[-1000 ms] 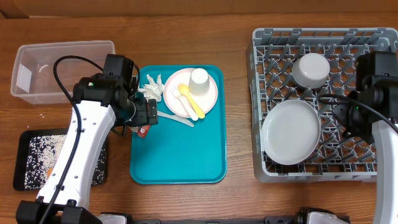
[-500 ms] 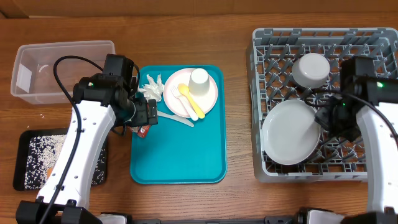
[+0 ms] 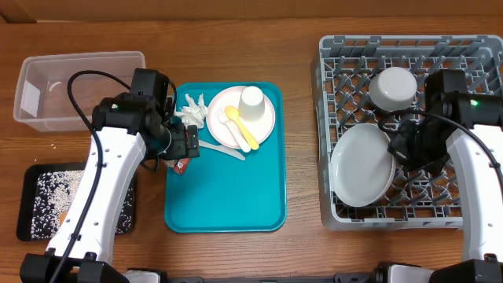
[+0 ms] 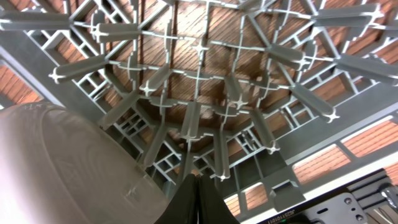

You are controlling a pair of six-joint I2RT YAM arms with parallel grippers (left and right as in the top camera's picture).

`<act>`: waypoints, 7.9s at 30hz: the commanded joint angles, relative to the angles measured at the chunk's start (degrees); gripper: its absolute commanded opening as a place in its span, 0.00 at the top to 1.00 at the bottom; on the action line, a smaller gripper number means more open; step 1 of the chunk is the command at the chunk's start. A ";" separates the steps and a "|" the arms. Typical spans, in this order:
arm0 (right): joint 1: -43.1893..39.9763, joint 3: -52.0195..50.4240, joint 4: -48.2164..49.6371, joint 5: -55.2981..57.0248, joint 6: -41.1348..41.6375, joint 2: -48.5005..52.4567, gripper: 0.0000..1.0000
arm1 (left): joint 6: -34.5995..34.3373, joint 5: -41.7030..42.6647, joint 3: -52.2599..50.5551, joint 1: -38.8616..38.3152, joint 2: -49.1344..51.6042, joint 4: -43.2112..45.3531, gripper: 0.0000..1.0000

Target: Sort waste into correct bins and load items into the dishwasher rack

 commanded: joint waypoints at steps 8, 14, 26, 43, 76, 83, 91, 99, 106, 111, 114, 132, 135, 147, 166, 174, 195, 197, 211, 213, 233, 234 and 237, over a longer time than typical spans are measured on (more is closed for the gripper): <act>0.26 1.22 0.42 -5.60 -2.69 -6.45 0.96 | -0.13 -0.42 0.63 0.00 -0.22 0.20 0.00; 0.26 2.08 0.63 -8.22 -4.63 -8.20 0.96 | -0.13 -0.37 0.63 0.00 -0.22 0.15 0.00; 0.26 2.08 -0.02 -17.29 -10.05 -8.09 0.96 | -0.13 -0.37 0.63 0.00 -0.22 -0.46 0.00; 0.24 17.46 -0.07 -16.96 -10.12 -11.82 0.00 | -0.37 1.16 0.63 0.00 -0.22 -0.90 0.00; 1.22 22.91 9.14 9.60 -11.10 -3.98 0.00 | -1.64 5.84 0.63 0.00 0.13 2.71 0.00; 1.22 22.91 9.18 9.62 -11.13 -1.97 0.00 | 1.42 4.09 0.63 0.00 0.63 10.45 0.12; 1.22 22.91 9.16 9.62 -11.13 -1.51 0.00 | 10.12 3.89 0.63 -0.39 2.84 16.98 0.16; 1.22 22.91 9.16 9.62 -11.13 -1.53 0.00 | 10.38 1.49 0.66 -0.37 11.96 22.86 0.10; 1.22 22.91 9.18 9.60 -11.13 -1.51 0.00 | 10.43 0.52 0.66 -0.39 15.13 29.22 0.06; 1.22 22.91 9.16 9.62 -11.13 -1.53 0.00 | 10.38 -0.79 0.66 -0.37 18.10 30.73 0.02; 1.22 22.91 9.16 9.62 -11.13 -1.51 0.00 | 10.38 -0.76 0.66 -0.37 20.63 31.34 0.02; 1.22 22.91 9.18 9.62 -11.13 -1.53 0.00 | 10.40 -2.03 0.66 -0.39 23.47 33.55 0.53; 1.22 22.91 9.16 9.62 -11.13 -1.53 0.00 | 10.40 -2.03 0.66 -0.39 23.45 34.67 0.70; 1.22 22.91 9.16 9.60 -11.13 -1.53 0.00 | 9.09 -1.84 7.56 -0.37 23.34 29.44 0.96; 1.22 22.91 9.16 9.62 -11.13 -1.53 0.00 | 1.16 -1.60 38.91 3.37 23.34 8.17 0.96; 1.22 22.91 9.16 9.62 -11.13 -1.53 0.00 | -0.35 -6.32 49.03 14.25 23.34 -4.09 0.96; 1.22 22.91 9.18 9.62 -11.13 -1.53 0.00 | 1.86 -2.93 48.26 34.95 29.88 -0.48 0.90; 1.22 22.91 9.16 9.62 -11.13 -1.53 0.00 | 1.86 -2.91 48.26 34.95 30.93 -0.92 0.59; 1.22 22.91 9.16 9.62 -11.13 -1.51 0.00 | 1.88 13.88 55.54 34.88 29.24 -5.38 0.41; 1.22 22.91 9.16 9.62 -11.13 -1.53 0.00 | 2.19 22.38 57.70 34.80 28.50 -7.17 0.41; 1.22 22.91 9.18 9.62 -11.13 -1.53 0.00 | 9.66 7.72 47.80 4.50 27.12 -23.93 0.34; 1.22 22.91 9.16 9.62 -11.13 -1.53 0.00 | 8.50 4.96 46.07 3.13 27.12 -23.98 0.34; 1.22 22.91 9.18 9.62 -11.13 -1.53 0.00 | 5.97 -1.27 41.11 0.17 27.12 -24.52 0.35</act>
